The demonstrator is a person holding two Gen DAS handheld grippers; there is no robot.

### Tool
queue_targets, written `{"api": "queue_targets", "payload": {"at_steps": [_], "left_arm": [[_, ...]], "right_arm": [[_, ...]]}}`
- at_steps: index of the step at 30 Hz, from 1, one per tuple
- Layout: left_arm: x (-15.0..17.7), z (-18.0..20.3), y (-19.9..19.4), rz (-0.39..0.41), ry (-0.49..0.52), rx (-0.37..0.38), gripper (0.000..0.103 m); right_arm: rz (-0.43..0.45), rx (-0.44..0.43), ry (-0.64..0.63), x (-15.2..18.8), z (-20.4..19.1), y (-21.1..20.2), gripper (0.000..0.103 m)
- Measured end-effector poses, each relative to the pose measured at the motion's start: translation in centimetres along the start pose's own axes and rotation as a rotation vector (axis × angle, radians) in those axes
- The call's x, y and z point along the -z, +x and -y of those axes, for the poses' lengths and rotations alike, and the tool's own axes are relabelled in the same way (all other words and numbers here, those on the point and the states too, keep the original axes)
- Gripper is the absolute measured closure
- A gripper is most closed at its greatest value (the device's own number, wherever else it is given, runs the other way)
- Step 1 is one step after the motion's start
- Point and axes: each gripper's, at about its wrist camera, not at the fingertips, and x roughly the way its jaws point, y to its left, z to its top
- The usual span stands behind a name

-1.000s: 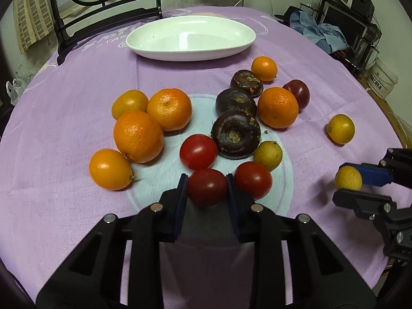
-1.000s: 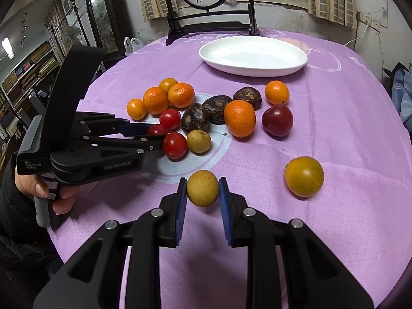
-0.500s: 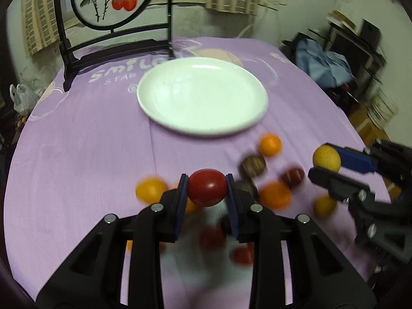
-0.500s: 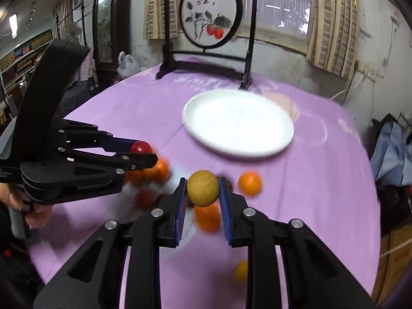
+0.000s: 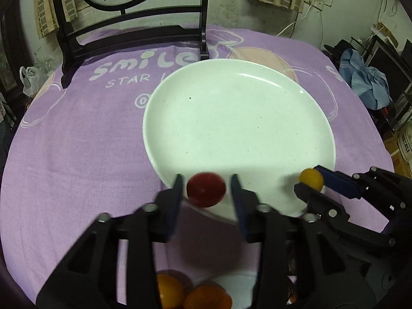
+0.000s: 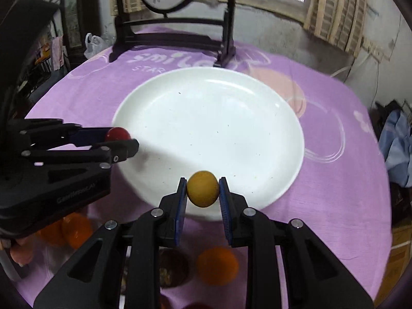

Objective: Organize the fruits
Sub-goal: 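Carry both fruits over the white plate and open both tools to drop them, then grasp the large yellow plum with the right tool while the left tool grasps a small orange fruit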

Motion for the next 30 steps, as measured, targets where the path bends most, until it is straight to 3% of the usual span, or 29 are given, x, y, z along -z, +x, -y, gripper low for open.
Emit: {"api": "queue_targets", "payload": {"at_steps": [2, 5, 10, 12, 21, 30], "left_arm": [[-0.1, -0.1, -0.3, 0.025, -0.01, -0.006, 0.036], [0.2, -0.1, -1.0, 0.028, 0.005, 0.002, 0.035], [2.2, -1.4, -3.5, 0.058, 0.001, -0.008, 0.021], [3.5, -1.9, -4.8, 0.07, 0.015, -0.007, 0.016], [10.6, -4.1, -8.8, 0.099, 0.032, -0.024, 0.012], [15.9, -5.6, -9.5, 0.066, 0.026, -0.03, 0.012]], "right_arm": [[-0.002, -0.003, 0.016, 0.0, 0.3, 0.2, 0.076], [0.006, -0.02, 0.038, 0.8, 0.6, -0.6, 0.076], [0.033, -0.072, 0.054, 3.6, 0.7, -4.0, 0.073], [0.048, -0.082, 0.047, 5.3, 0.6, -5.6, 0.058], [0.055, -0.033, 0.038, 13.7, 0.2, -10.5, 0.057], [-0.016, 0.031, 0.088, 17.4, 1.0, -9.2, 0.058]]}}
